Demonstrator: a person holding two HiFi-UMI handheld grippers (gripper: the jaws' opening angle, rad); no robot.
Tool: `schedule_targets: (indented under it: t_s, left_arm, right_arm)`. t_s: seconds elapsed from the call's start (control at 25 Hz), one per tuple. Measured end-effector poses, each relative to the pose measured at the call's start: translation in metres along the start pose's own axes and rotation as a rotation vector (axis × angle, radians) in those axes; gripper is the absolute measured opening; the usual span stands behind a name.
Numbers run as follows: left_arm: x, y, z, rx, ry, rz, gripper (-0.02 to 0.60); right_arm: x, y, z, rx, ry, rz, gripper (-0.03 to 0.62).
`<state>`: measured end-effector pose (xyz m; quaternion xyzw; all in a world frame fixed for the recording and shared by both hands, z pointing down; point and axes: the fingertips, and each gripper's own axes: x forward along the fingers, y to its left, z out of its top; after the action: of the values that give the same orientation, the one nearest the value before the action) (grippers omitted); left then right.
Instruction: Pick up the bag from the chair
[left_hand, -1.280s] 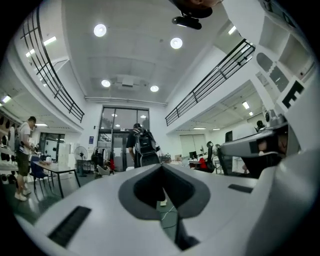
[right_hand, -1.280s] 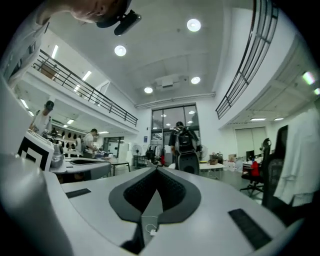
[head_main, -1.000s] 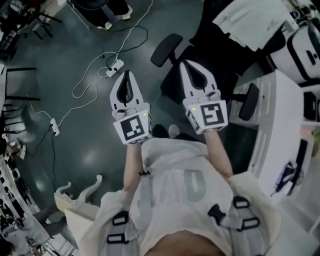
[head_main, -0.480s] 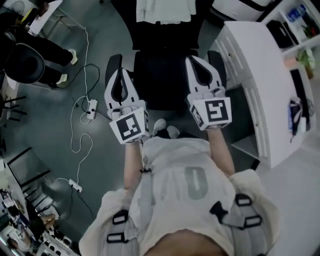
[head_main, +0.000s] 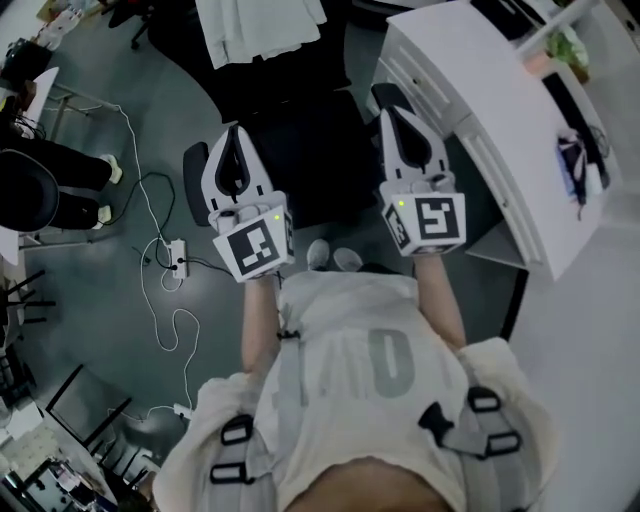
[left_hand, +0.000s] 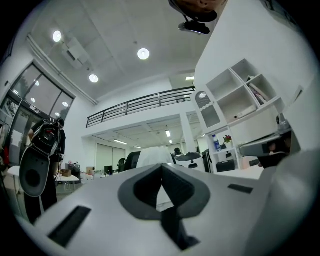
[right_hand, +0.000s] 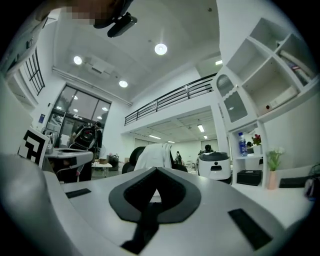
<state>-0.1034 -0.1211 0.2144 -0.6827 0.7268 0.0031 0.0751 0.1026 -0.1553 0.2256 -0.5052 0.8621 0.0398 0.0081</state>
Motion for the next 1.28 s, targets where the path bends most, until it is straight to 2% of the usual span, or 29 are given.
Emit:
schedule_targets:
  t_s: [0.36,0.52,0.68,0.72,0.76,0.92,0.96,1.04,1.28]
  left_arm:
    - [0.004,0.005,0.003,-0.001,-0.031,-0.047,0.006]
    - [-0.001,0.012,0.0,-0.003,-0.029,-0.043,0.006]
    - [-0.008,0.025,-0.001,0.033,0.001,-0.031,0.008]
    - [-0.009,0.026,-0.001,0.032,0.0,-0.038,0.008]
    - [-0.01,0.026,-0.002,0.024,-0.001,-0.053,0.019]
    - [-0.013,0.027,-0.004,-0.014,-0.05,-0.115,0.225]
    - [-0.015,0.028,-0.002,-0.018,-0.066,-0.11,0.247]
    - [-0.016,0.029,0.0,-0.016,-0.077,-0.099,0.261]
    - [-0.018,0.029,-0.007,0.014,-0.045,-0.102,0.265]
  right_arm:
    - [-0.003,0.007,0.0,-0.046,0.014,-0.043,0.005]
    - [-0.004,0.015,0.0,-0.03,0.01,-0.023,0.006]
    - [-0.003,0.027,0.001,-0.012,0.004,0.032,0.01]
    - [-0.002,0.03,0.001,-0.004,0.004,0.045,0.028]
    - [-0.001,0.032,0.0,0.004,0.01,0.058,0.102]
    - [0.003,0.039,-0.004,0.012,0.017,0.067,0.266]
    - [0.003,0.039,-0.003,0.015,0.005,0.058,0.286]
    - [0.002,0.037,-0.002,0.029,-0.015,0.05,0.308]
    - [0.002,0.032,-0.004,0.054,-0.013,0.037,0.311]
